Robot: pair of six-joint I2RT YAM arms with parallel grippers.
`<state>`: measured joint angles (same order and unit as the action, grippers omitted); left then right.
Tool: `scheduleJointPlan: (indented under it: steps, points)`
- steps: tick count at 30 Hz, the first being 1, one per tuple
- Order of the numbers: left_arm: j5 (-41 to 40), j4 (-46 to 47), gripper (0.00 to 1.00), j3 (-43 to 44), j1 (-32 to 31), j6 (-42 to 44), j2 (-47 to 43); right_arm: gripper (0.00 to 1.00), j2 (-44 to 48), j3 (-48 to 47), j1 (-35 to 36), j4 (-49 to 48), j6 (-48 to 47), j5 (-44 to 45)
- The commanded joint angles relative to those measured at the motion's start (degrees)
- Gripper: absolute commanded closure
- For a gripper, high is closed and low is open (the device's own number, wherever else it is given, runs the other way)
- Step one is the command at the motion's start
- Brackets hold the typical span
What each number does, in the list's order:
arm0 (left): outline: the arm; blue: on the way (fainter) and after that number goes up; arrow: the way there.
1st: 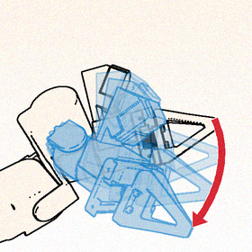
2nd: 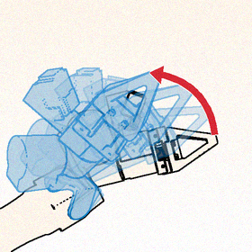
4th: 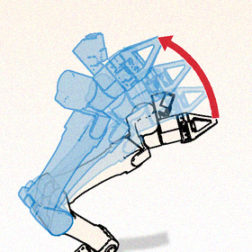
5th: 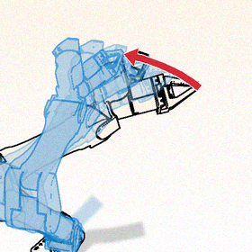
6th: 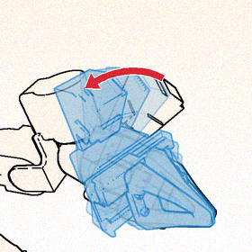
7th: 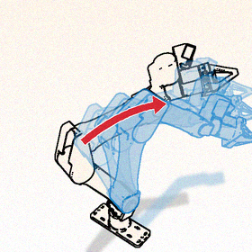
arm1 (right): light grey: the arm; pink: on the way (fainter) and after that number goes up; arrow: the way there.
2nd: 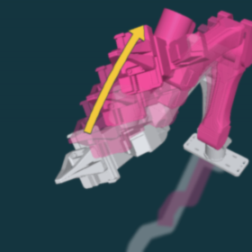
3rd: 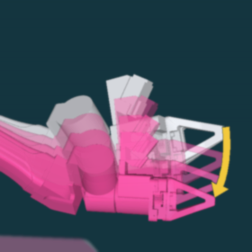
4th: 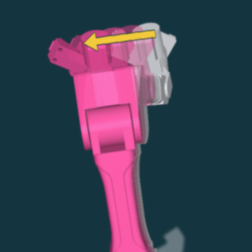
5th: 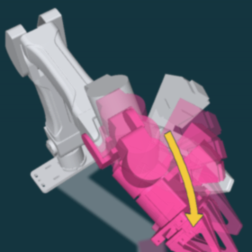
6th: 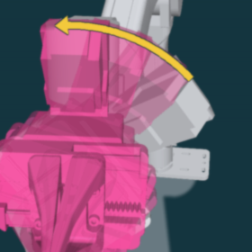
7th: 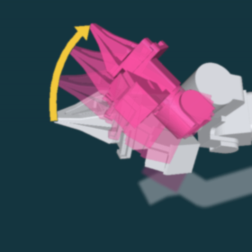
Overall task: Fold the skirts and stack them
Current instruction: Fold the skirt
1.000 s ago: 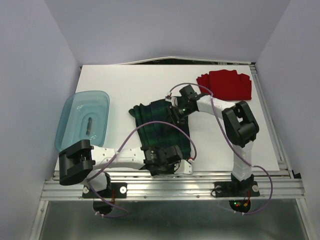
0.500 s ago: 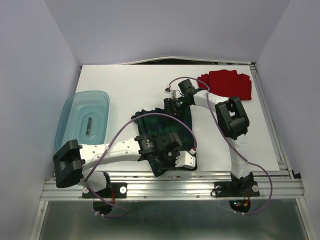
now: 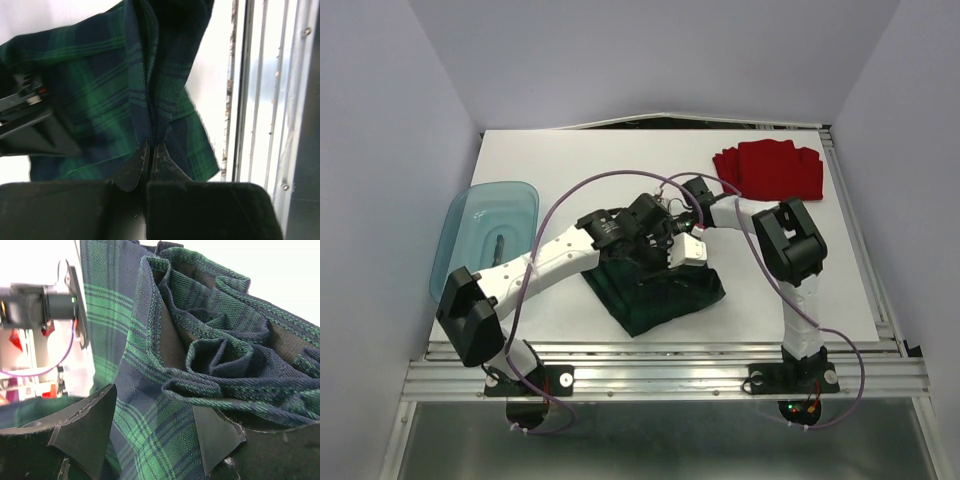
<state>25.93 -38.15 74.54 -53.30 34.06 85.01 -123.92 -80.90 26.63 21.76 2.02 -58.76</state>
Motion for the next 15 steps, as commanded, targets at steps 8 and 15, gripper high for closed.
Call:
scheduleJointPlan:
  steps: [8, 15]
  points:
    - [5.35, -3.25, 1.00, -1.23, 2.15, 7.16, -1.51, 0.33, 6.23, 2.43, 3.25, 9.52, -5.62, 6.81]
    - [8.34, -4.03, 1.00, -6.07, 1.62, 8.47, -4.85, 0.30, 5.19, -10.47, 2.03, 13.83, -4.66, 9.54]
